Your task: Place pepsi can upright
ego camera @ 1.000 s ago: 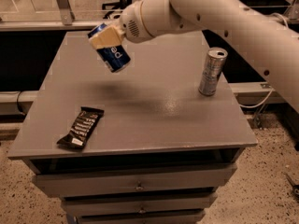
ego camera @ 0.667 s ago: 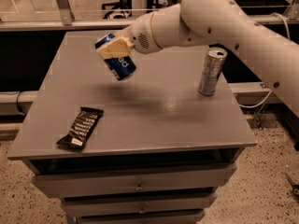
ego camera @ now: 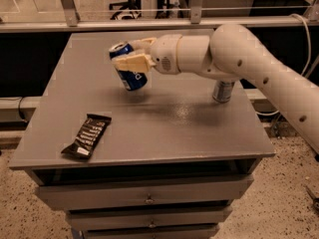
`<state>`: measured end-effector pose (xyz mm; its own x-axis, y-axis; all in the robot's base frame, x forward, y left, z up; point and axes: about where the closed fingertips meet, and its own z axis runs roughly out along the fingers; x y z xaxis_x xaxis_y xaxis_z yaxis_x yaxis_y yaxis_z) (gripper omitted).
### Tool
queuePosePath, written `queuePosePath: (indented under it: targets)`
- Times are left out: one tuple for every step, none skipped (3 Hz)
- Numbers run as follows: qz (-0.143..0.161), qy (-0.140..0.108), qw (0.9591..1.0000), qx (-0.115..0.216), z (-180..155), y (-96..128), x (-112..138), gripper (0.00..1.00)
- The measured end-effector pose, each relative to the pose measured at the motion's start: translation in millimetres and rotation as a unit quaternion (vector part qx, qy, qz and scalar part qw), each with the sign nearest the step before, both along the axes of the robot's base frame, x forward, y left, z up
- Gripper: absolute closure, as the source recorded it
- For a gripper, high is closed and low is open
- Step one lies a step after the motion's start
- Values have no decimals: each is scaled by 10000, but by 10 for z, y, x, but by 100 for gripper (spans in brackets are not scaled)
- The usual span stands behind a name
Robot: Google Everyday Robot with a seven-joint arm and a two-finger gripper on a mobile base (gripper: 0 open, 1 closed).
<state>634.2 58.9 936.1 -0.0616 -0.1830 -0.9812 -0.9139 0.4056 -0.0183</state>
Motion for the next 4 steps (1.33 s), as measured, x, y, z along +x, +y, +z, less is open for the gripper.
queuePosePath:
  targets:
    - [-63,-162,9989,429,-42,-32,-10,100]
    - [-181,-230,9973,675,-35,-11,-42,100]
    - [-425,-206,9954,830,-2,6,-138,100]
    - [-587,-122,9944,873,7,7,-260,100]
